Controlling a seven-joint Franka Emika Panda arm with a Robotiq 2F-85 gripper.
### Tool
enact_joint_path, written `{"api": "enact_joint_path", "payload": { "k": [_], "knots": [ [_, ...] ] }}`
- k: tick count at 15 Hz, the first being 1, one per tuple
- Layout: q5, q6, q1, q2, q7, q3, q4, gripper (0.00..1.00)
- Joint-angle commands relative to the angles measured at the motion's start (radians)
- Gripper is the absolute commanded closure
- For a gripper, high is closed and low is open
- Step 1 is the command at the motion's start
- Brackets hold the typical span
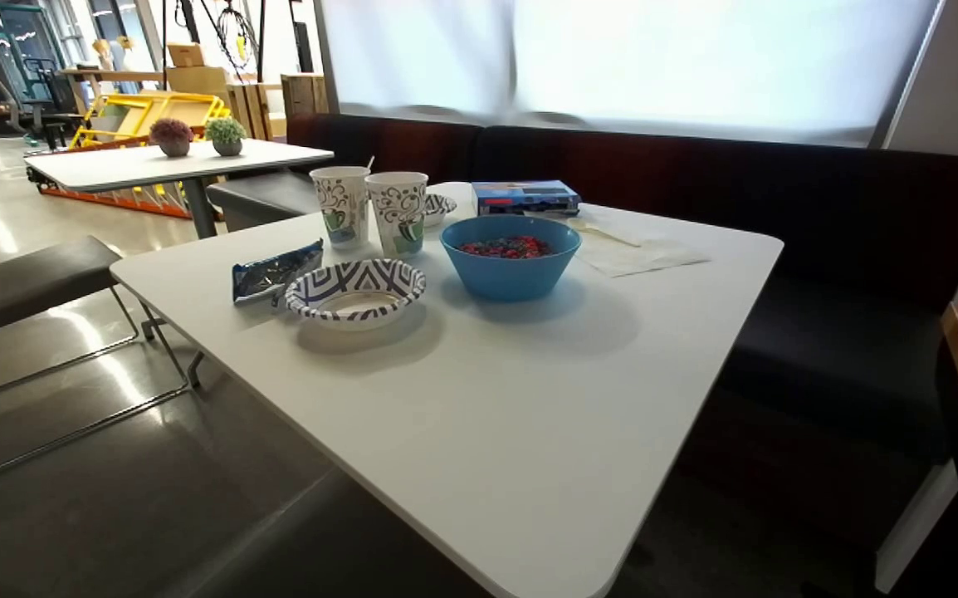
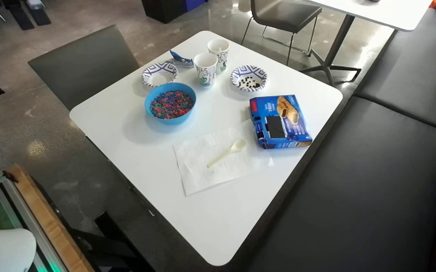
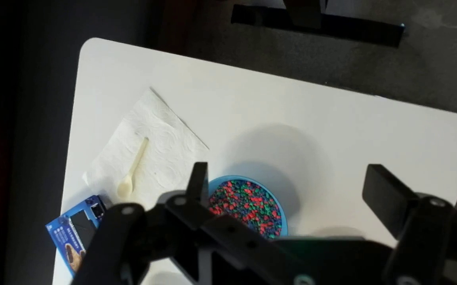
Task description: Put the left bowl on the blue box
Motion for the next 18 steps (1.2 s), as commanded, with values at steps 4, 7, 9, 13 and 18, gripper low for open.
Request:
{"api": "enact_joint_path", "payload": {
  "k": [4,7,9,13,18],
  "knots": [
    [-0.156,0.239,0.039,0.286,0.433,0.058,0.123,0.00],
    [-0.331,0.219,0.095,0.427,0.603,0.038,0.211,0.00],
    [-0.400,0.178,0.144,0.527,0.676,0.012,0.288,0.00],
    [-0.482,0.083,0.254,0.717,0.746,-0.049,0.448,0.00],
    [-0.496,-0.012,0.347,0.909,0.694,-0.112,0.634,0.00]
  ]
}}
